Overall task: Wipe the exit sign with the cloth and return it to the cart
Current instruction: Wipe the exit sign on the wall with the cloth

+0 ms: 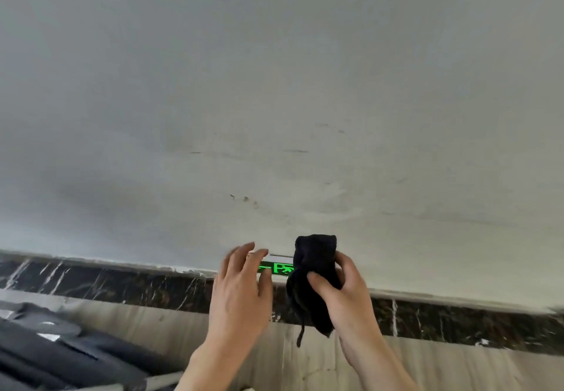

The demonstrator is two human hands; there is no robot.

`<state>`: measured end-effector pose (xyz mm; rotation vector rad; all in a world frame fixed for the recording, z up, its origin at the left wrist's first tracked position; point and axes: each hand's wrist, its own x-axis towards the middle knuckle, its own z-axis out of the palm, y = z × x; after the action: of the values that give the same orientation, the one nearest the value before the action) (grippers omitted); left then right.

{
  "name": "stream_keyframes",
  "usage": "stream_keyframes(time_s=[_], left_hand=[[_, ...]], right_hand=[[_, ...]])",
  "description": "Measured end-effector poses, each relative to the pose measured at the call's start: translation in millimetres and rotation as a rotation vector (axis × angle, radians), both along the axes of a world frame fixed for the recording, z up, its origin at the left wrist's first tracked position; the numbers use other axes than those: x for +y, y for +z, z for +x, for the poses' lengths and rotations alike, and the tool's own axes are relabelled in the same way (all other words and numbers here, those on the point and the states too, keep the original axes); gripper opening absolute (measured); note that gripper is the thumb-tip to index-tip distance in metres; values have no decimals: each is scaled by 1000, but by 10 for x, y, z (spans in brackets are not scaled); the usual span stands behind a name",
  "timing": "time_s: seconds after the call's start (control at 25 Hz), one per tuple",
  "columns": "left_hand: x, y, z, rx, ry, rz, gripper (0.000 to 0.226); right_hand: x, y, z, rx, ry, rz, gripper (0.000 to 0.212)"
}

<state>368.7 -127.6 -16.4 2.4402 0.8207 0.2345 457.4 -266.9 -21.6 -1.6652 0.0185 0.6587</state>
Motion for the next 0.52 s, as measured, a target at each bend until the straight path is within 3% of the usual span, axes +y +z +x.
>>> stream_keyframes(time_s=[0.12,0.28,0.52], left_hand=[[62,-409,109,-32,-76,239,40],[327,-1119,269,-51,-71,349,62],[706,-2069,609,-236,-69,519,59]], right_hand=[[35,-321,104,-21,-27,-27,40],[122,-954,218,-58,-24,-36,41],[257,-1893,354,-62,4,-36,43]])
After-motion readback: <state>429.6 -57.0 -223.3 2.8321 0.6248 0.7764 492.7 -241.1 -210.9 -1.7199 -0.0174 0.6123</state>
